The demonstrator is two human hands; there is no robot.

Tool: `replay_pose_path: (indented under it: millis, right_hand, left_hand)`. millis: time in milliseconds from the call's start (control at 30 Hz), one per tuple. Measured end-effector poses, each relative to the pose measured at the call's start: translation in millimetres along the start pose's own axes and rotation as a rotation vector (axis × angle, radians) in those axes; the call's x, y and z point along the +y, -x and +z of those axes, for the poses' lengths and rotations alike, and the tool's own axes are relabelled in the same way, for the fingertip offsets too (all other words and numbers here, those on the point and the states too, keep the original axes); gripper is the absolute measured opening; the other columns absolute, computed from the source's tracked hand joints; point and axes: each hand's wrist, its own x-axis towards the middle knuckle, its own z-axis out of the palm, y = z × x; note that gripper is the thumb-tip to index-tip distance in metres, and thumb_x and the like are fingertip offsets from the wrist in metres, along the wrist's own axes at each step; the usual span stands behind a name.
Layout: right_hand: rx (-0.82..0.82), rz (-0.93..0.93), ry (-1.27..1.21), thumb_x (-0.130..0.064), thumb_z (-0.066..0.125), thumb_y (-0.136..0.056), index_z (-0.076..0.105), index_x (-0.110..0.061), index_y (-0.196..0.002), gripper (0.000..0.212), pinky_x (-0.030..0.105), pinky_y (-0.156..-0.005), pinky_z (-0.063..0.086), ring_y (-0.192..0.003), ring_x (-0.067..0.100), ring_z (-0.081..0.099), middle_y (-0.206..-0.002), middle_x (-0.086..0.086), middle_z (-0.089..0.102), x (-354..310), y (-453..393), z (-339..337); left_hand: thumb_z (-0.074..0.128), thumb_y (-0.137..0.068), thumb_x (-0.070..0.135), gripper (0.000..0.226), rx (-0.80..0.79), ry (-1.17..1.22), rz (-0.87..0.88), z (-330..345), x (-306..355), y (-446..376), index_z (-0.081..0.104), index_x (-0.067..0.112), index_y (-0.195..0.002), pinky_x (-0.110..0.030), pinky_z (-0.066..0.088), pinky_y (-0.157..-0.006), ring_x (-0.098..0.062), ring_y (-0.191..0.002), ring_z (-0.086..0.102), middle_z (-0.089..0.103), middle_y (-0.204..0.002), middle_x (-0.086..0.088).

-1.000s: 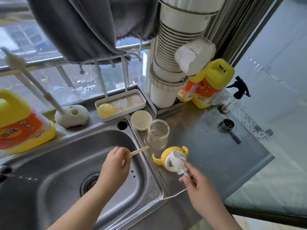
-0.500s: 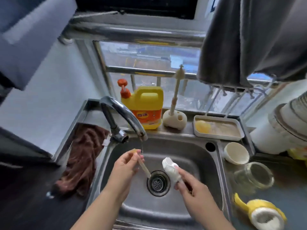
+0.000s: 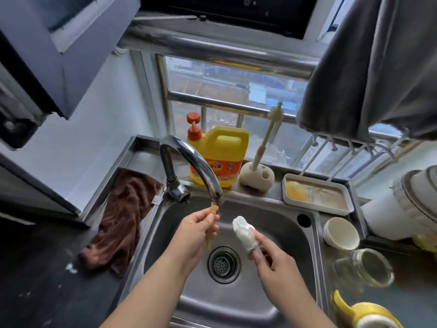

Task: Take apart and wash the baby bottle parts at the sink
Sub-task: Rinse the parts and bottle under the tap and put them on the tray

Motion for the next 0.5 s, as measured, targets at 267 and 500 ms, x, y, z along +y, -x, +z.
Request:
replay_pose_path:
  millis: [267,500]
  right_hand:
    - [-0.11,-0.247,0.164,-0.007,0.051,-0.094,0.046,-0.043,-0.134,0.053,0.014,-0.081,0.043,-0.092,0.004,0.055,-0.1,-0.009,0.06,-16.2,-23.2,12.5]
    - [-0.166,-0.318,0.315,-0.007,0.046,-0.093,0.047,-0.037,-0.137,0.054,0.036,-0.075,0.046,-0.086,0.021,0.055,-0.093,0.003,0.056,-28.6,-52.8,19.4]
  left_hand:
    - [0.046,-0.094,-0.005,0.028,-0.096,0.011,-0.06,-6.2,-1.3,7.3,0.066,0.008,-0.108,-0.018,0.045,-0.048,-0.005,-0.053,0.057,0.068,-0.078,-0.002]
    - [0.041,-0.094,-0.007,0.032,-0.059,-0.03,0.006,-17.2,5.6,3.7,0.069,0.008,-0.089,-0.014,0.031,-0.04,-0.005,-0.048,0.041,0.061,-0.064,0.0]
